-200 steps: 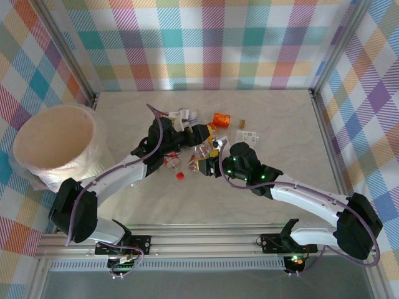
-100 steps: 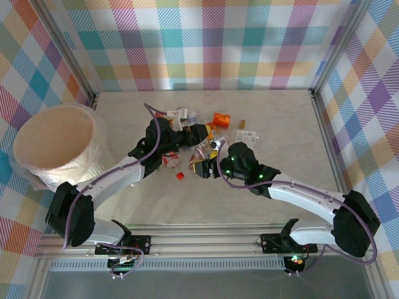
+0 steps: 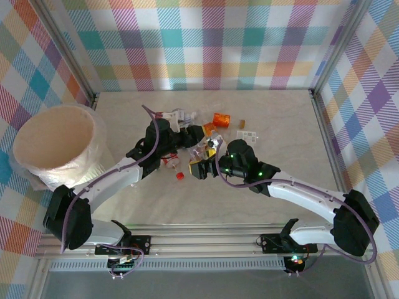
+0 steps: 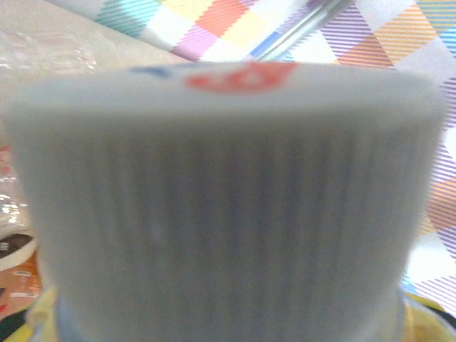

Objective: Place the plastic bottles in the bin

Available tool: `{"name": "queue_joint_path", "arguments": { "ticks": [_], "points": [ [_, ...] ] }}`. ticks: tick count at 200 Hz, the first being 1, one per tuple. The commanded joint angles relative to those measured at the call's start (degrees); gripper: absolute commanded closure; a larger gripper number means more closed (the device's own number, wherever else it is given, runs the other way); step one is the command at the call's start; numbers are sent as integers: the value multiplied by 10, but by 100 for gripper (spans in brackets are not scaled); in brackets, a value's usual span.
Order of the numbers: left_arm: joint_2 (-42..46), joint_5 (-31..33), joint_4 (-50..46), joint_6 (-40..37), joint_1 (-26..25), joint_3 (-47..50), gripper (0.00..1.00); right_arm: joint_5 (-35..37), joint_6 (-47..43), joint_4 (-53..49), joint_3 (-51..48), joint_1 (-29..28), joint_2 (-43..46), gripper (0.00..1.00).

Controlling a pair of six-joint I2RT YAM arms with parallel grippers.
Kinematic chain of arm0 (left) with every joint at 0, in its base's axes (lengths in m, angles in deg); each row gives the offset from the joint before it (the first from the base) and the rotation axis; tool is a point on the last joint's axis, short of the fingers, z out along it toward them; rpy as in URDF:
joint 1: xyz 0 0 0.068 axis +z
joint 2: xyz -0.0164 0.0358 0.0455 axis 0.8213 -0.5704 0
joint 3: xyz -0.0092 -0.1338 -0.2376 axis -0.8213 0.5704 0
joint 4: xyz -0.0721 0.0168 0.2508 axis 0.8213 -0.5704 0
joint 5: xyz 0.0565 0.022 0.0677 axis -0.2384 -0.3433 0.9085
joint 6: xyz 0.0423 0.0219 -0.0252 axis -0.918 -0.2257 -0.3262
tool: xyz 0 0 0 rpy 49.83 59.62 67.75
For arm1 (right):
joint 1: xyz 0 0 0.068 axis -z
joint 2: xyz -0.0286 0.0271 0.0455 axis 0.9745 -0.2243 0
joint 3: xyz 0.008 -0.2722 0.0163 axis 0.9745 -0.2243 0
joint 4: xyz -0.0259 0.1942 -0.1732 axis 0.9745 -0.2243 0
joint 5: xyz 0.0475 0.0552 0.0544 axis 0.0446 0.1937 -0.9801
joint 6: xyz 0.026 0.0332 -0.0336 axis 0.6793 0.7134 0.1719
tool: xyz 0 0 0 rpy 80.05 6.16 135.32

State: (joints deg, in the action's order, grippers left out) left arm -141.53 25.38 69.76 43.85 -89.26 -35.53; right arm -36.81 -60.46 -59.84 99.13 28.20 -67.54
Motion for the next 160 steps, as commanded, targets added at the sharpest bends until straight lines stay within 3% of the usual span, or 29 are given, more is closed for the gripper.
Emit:
{"name": "queue_joint_path", "arguments": {
  "ticks": [1, 60, 109, 141, 160],
  "points": [
    [29, 58, -44, -40, 1, -27, 58, 10, -28, -2, 23, 1, 14, 2],
    [82, 164, -209, -141, 14, -101, 58, 66, -56, 5, 16, 1, 38, 0],
    [138, 373, -363, -221, 27, -193, 58, 111, -75, 17, 4, 0, 55, 0],
    [164, 503, -398, -276, 44, -235, 58, 125, -74, 15, 2, 1, 60, 0],
    [183, 545, -396, -295, 73, -243, 58, 131, -72, 13, 1, 0, 59, 0]
  ]
}}
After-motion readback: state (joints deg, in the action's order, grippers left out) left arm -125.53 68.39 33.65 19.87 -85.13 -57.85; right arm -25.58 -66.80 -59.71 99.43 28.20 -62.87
